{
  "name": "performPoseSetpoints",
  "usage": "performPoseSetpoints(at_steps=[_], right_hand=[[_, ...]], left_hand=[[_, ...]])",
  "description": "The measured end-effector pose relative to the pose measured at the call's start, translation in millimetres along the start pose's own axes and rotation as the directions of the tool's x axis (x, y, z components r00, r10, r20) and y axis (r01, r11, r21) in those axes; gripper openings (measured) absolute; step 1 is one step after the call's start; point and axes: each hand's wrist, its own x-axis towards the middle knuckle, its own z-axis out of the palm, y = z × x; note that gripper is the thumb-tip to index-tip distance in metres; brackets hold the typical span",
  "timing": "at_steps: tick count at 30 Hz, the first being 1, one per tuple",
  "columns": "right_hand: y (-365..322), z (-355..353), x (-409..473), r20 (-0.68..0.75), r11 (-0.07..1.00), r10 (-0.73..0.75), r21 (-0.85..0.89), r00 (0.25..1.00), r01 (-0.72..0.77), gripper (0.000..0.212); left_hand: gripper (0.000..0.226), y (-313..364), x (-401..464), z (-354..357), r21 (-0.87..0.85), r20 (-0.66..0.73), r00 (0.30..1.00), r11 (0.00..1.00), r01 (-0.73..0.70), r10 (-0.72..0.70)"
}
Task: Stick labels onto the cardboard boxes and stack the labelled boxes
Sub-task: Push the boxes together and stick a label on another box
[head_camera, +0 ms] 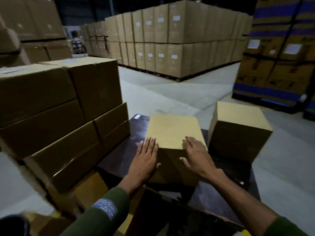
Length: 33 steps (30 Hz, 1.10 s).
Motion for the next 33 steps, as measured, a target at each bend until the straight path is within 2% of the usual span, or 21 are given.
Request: performPoseSetpoints(at_steps=[4, 10, 17, 23, 29, 31, 33], right_hand=[[30, 18, 22, 0.083, 0.996, 0.048, -0.073, 0.995, -0.042, 0.074], [54, 31, 82, 0.086, 0.987, 0.148, -0.082, 0.985, -0.141, 0.074], [77, 44, 137, 0.093, 0.966, 0.251, -0.092, 0.964, -0.242, 0.071], [102, 49, 168, 0.104, 0.954, 0.295, -0.092, 0.95, -0.286, 0.07], [121, 55, 181, 0.085, 0.954, 0.294, -0.081, 0.952, -0.288, 0.071], [130, 52, 185, 0.112, 0.962, 0.275, -0.031, 0.955, -0.273, 0.07], [141, 43, 189, 0.13, 0.946, 0.273, 0.145, 0.953, -0.29, 0.065]], left_hand=[[0.089, -11, 52, 28, -0.041, -0.015, 0.998, 0.997, -0.066, 0.066], [0.092, -38, 138, 53, -0.078, -0.005, 0.986, 0.983, -0.167, 0.167], [0.082, -62, 217, 80, -0.165, -0.038, 0.958, 0.944, -0.286, 0.284], [0.08, -57, 266, 85, -0.192, 0.003, 0.956, 0.939, -0.287, 0.293], [0.086, -52, 300, 86, -0.162, -0.021, 0.958, 0.945, -0.285, 0.285], [0.092, -49, 309, 89, -0.15, -0.002, 0.958, 0.947, -0.284, 0.287], [0.096, -47, 315, 92, -0.151, -0.002, 0.96, 0.949, -0.277, 0.28]])
